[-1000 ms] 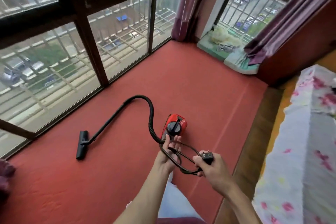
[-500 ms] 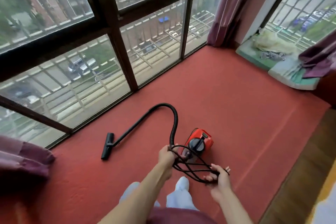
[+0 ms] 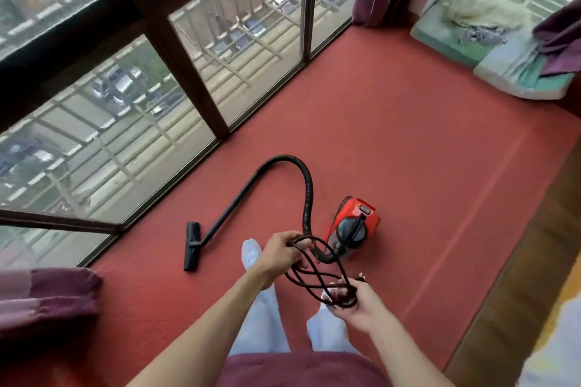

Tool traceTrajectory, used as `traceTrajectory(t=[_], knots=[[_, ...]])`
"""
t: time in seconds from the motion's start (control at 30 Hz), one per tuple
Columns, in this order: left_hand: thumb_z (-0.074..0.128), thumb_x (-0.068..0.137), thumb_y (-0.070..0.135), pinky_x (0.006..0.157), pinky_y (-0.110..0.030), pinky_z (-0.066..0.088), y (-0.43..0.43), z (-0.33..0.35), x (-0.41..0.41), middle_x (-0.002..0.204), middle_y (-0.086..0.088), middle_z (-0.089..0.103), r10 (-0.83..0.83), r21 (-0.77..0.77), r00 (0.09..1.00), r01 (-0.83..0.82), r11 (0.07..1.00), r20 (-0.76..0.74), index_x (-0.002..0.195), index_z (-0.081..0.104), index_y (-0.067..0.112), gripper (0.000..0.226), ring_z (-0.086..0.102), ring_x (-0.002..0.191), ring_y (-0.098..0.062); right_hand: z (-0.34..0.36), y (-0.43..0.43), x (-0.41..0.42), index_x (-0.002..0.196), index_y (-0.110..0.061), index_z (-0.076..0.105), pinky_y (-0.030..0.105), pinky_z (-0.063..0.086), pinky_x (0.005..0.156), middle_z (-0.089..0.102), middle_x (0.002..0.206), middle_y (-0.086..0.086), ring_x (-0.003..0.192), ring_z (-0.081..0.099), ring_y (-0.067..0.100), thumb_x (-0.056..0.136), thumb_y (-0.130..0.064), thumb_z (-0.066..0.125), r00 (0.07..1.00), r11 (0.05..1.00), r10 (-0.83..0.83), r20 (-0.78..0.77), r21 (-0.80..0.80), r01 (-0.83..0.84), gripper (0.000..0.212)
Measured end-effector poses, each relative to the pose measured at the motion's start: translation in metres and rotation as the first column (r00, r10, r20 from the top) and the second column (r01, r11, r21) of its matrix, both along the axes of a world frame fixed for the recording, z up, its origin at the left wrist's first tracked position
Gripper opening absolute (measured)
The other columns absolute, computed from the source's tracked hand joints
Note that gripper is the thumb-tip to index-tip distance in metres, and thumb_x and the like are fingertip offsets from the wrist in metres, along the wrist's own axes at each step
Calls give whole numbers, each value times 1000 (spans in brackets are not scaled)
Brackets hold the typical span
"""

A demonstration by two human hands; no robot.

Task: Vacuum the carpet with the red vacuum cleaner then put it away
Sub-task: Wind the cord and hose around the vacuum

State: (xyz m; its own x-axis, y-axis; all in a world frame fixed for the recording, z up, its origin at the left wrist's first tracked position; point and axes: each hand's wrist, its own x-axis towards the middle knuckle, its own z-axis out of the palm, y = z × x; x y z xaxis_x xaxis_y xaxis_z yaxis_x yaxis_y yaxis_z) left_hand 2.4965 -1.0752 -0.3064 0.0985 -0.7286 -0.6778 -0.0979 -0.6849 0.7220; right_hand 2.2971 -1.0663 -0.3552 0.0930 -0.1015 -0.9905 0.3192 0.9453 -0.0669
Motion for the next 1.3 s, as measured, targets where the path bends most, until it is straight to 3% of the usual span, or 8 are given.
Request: traceTrajectory(t=[0.17,0.27,0.43,0.57,0.8,1.0,1.17,1.3], knots=[[63,98,13,58,-15,48,-39,-14,64,66,3,57,-238,-53,969,235,970,-58,80,68,18,19,52,59,-9,-12,-30,69,82,-1,54,56,57,53,66,67,21,82,59,39,103,-11,46,998,996,-63,-6,62,63,25],[65,96,16,57,-13,41,-67,-30,101,70,-3,59,-353,-80,935,350,933,-27,75,68,21,22,49,60,-8,-37,-53,106,83,-1,56,56,51,75,59,50,14,66,59,28,102,-4,42,994,993,-89,-68,74,94,23],[65,95,12,65,-19,44,-90,-76,146,74,11,67,-451,-83,892,451,889,12,100,79,12,15,53,67,-2,-91,-91,156,74,-7,50,44,54,66,49,38,5,31,53,16,100,-3,39,987,980,-120,-105,149,135,28],[57,86,-4,86,-31,57,-96,-114,177,90,15,77,-421,-58,907,419,906,-27,99,80,25,40,71,91,-3,-141,-119,189,92,-12,58,33,53,69,56,51,5,47,57,21,93,-35,55,964,965,-249,-98,60,255,23],[45,75,-8,59,-22,40,-88,-163,217,96,-6,75,-364,-91,925,355,930,-110,92,82,26,53,51,71,-10,-209,-163,216,87,-5,62,23,48,46,34,39,-6,34,43,9,101,-40,49,975,977,-213,-55,-33,212,40],[46,77,-28,119,-26,29,-68,-202,231,122,13,71,-479,-171,878,471,866,-10,106,80,29,72,59,125,-9,-245,-161,236,112,-1,66,29,45,67,28,46,-6,55,36,14,94,-59,47,995,998,-60,85,3,60,64],[47,81,-12,89,-12,44,-68,-214,248,118,3,73,-341,-143,940,338,930,3,91,83,29,56,57,125,-3,-256,-186,265,109,-13,69,29,46,63,27,45,-7,44,47,12,89,-69,41,980,981,-131,153,-120,150,65],[51,91,-17,97,-12,42,-82,-224,254,107,4,77,-231,-86,971,226,970,-58,68,77,18,50,61,114,0,-263,-202,274,81,-15,60,30,43,64,36,40,-6,37,49,12,94,-49,57,977,966,-156,148,-182,182,37]])
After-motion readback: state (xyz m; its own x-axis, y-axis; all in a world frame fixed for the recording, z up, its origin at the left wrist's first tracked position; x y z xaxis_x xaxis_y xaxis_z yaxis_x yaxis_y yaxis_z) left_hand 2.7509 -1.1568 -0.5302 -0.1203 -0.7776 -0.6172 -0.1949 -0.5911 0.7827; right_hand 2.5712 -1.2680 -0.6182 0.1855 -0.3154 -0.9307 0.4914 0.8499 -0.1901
